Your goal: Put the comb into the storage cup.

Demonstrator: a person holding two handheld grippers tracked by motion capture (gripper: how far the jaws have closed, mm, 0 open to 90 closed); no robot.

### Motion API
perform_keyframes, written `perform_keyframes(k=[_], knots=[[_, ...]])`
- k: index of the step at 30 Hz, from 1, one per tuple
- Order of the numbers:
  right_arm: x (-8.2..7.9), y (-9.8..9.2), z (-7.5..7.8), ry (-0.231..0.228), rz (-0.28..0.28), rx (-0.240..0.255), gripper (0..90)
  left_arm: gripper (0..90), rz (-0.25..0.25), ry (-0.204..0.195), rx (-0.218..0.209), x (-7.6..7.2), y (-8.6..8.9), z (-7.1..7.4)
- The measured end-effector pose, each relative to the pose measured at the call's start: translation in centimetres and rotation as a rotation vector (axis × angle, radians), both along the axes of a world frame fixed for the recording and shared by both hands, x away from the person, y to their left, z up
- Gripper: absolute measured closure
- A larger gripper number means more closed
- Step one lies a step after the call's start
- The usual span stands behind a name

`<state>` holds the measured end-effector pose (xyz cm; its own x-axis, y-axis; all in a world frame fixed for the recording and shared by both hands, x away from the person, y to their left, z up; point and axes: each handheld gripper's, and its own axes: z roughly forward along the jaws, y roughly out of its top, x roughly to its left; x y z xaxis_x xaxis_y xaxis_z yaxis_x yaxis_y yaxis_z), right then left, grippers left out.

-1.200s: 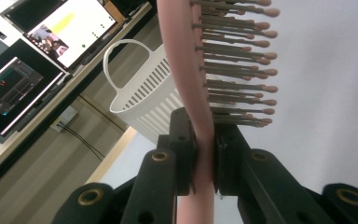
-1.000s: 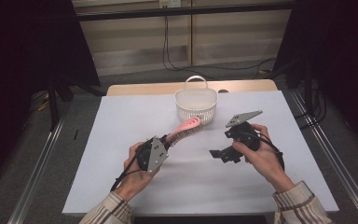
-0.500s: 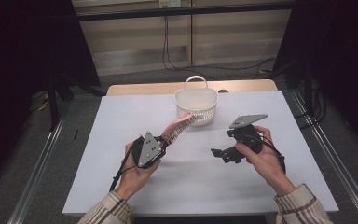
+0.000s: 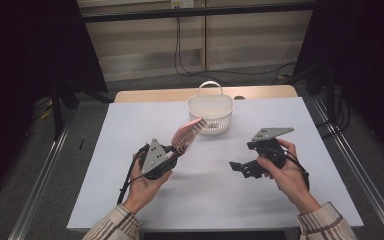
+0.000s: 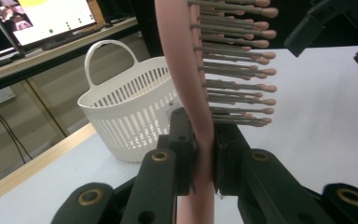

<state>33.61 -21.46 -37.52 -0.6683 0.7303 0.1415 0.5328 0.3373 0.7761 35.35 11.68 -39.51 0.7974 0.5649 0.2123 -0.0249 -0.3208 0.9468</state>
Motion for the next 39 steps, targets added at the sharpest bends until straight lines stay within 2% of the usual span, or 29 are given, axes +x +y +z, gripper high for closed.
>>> perform_keyframes(k=[3,5,7,12,16,18,21,24,26,30,32,39], knots=[[-0.1,0.0,-0.2,-0.015,0.006,0.018,4.2,80.7,-0.003,0.025,-0.016,0.2,0.3,-0.2],[-0.2,0.1,-0.5,-0.045,0.010,0.029,4.3,80.8,-0.009,0.033,-0.025,0.3,0.4,-0.3],[-0.3,0.1,-0.6,-0.044,0.012,0.033,4.4,80.8,-0.018,0.047,-0.032,0.4,0.4,-0.4],[-0.4,0.1,-1.0,-0.076,0.002,0.055,4.3,80.7,-0.035,0.095,-0.075,0.6,0.7,-0.6],[-0.7,0.2,-1.3,-0.113,-0.002,0.065,5.1,80.7,-0.039,0.107,-0.094,0.6,0.8,-0.7],[-1.0,0.3,-1.3,-0.144,0.011,0.092,5.3,80.7,-0.042,0.104,-0.088,0.4,0.9,-0.8],[-1.3,0.4,-1.4,-0.189,0.045,0.154,5.2,80.7,-0.043,0.123,-0.096,0.4,1.0,-1.0],[-1.5,0.5,-1.2,-0.232,0.070,0.175,4.3,80.7,-0.071,0.149,-0.134,0.4,1.0,-1.1],[-1.6,0.7,-1.1,-0.257,0.086,0.187,3.9,80.7,-0.082,0.160,-0.130,0.3,1.0,-1.2],[-1.8,0.9,-1.1,-0.269,0.136,0.198,3.3,80.7,-0.101,0.188,-0.129,0.2,0.7,-1.7],[-1.9,1.0,-1.1,-0.276,0.141,0.194,2.9,80.7,-0.112,0.195,-0.133,0.0,0.6,-1.8],[-1.9,1.8,-0.6,-0.323,0.144,0.254,3.1,80.7,-0.156,0.218,-0.179,-0.5,0.4,-1.7]])
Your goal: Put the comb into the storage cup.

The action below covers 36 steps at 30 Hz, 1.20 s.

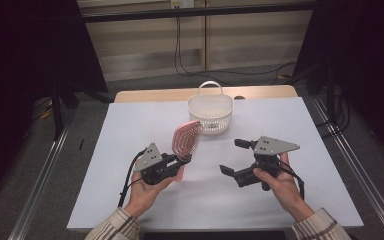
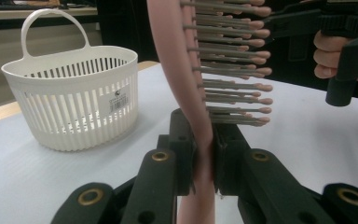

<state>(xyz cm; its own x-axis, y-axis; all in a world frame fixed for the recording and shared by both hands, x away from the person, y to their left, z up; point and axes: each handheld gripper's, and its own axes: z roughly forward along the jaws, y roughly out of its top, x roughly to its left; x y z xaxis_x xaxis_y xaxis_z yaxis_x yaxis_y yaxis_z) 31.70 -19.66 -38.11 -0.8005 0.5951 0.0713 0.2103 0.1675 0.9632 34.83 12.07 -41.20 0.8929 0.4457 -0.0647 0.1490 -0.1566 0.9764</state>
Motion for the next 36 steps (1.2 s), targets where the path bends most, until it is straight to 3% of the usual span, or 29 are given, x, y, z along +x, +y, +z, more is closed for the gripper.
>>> perform_keyframes(k=[5,8,12,16,20,23,25,27,29,32,36], knots=[[-0.2,0.6,0.6,-0.018,0.045,0.007,2.9,80.8,-0.031,0.001,-0.044,-0.1,-0.2,0.0],[-0.1,0.9,0.9,-0.027,0.057,0.025,2.5,80.7,-0.043,-0.010,-0.040,-0.2,-0.4,-0.1],[-0.1,0.9,1.2,-0.043,0.085,0.048,1.5,80.8,-0.061,0.011,-0.068,-0.2,-0.7,-0.2],[0.2,1.4,1.9,-0.060,0.097,0.073,2.0,80.8,-0.056,-0.016,-0.043,-0.2,-1.5,-0.1],[0.7,2.2,2.5,-0.069,0.110,0.086,3.1,80.8,-0.079,-0.014,-0.056,0.0,-2.7,0.1],[1.0,2.7,3.1,-0.079,0.121,0.098,3.1,80.8,-0.101,-0.035,-0.051,0.0,-3.3,0.4],[1.2,2.8,3.4,-0.061,0.144,0.117,3.2,80.8,-0.109,-0.019,-0.062,0.0,-3.4,0.4],[1.5,2.7,3.6,-0.056,0.137,0.121,3.6,80.8,-0.115,0.000,-0.070,0.0,-3.4,0.4],[1.9,2.7,3.8,-0.050,0.137,0.135,3.5,80.8,-0.117,-0.003,-0.072,0.1,-3.5,0.4],[2.3,2.8,4.1,-0.053,0.130,0.117,3.4,80.8,-0.129,-0.001,-0.067,0.3,-4.0,0.5],[2.9,2.4,4.7,-0.072,0.108,0.131,3.4,80.8,-0.167,0.002,-0.080,0.7,-5.1,0.6]])
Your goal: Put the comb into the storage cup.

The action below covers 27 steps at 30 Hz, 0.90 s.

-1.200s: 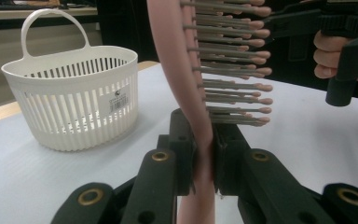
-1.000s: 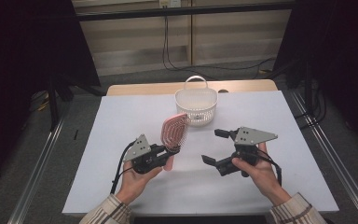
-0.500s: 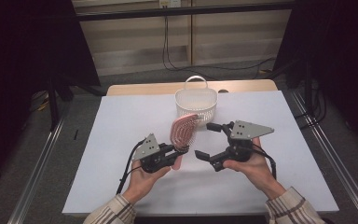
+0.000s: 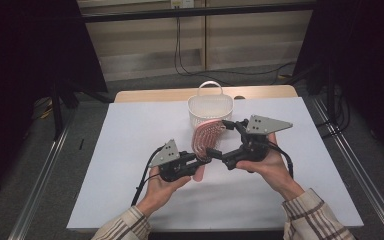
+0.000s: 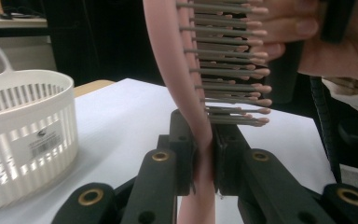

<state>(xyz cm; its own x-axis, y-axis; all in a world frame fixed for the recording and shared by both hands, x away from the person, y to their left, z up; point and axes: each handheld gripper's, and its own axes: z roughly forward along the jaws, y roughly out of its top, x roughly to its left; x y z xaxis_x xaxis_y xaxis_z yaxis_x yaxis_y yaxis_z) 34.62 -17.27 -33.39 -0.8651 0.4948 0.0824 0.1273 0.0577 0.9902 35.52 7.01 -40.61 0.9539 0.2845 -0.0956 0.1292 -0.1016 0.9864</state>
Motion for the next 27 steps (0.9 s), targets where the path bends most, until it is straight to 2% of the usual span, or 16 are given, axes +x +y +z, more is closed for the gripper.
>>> perform_keyframes(k=[4,6,9,14,16,17,19,24,25,27], knots=[[0.3,-0.4,0.4,-0.016,0.002,0.033,3.3,80.8,-0.031,0.003,-0.003,0.0,-0.5,-0.1],[0.3,-0.4,0.4,-0.014,0.020,0.051,4.2,80.8,-0.045,0.000,0.004,-0.1,-0.5,-0.2],[0.2,-0.3,0.3,-0.018,0.036,0.047,4.3,80.8,-0.061,-0.006,-0.001,-0.2,-0.6,-0.2],[0.2,-0.5,0.1,-0.016,0.064,0.042,7.0,80.8,-0.102,0.028,-0.036,-0.2,-0.5,-0.2],[0.4,-0.7,0.0,-0.014,0.060,0.056,7.6,80.8,-0.101,0.019,-0.025,0.0,-0.4,-0.2],[0.5,-0.8,-0.1,-0.011,0.066,0.065,9.0,80.8,-0.110,0.033,-0.035,0.0,-0.4,-0.3],[0.6,-0.9,-0.2,-0.007,0.078,0.073,10.5,80.8,-0.112,0.033,-0.033,0.1,-0.4,-0.3],[0.8,-0.8,-0.5,0.002,0.123,0.061,19.6,80.8,-0.124,0.052,-0.036,0.1,-0.4,-0.4],[0.8,-0.8,-0.6,-0.002,0.132,0.055,24.7,80.8,-0.121,0.048,-0.036,0.1,-0.4,-0.4],[0.8,-0.7,-0.6,-0.009,0.144,0.052,25.6,80.7,-0.132,0.050,-0.040,0.0,-0.4,-0.3]])
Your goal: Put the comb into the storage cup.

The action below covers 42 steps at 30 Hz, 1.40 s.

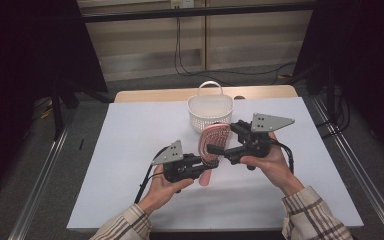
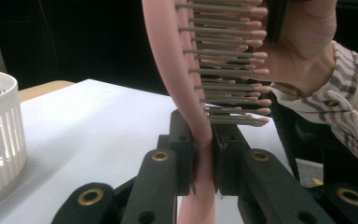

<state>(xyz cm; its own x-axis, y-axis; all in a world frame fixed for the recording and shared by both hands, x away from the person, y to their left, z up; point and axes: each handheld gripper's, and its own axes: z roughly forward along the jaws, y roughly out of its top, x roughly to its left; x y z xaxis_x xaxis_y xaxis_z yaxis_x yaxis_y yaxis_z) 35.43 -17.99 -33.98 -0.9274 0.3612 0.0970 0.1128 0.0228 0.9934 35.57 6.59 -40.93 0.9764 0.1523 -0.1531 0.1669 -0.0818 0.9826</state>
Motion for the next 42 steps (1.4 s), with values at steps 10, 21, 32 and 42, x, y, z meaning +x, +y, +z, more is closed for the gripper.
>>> perform_keyframes(k=[10,21,32,42], knots=[[0.10,0.01,-0.23,0.021,0.065,0.014,39.8,80.7,-0.022,0.021,-0.015,-0.26,-0.25,-0.19],[0.06,0.13,-0.33,0.060,0.122,0.029,50.5,80.7,-0.049,0.036,-0.013,-0.44,-0.47,-0.26],[-0.03,0.12,-0.07,0.054,0.139,0.024,61.9,77.9,-0.036,0.049,-0.017,-0.16,-0.28,-0.32],[-0.22,0.17,0.17,0.042,0.103,0.020,63.1,72.3,-0.008,0.037,-0.015,-0.27,-0.35,-0.27]])
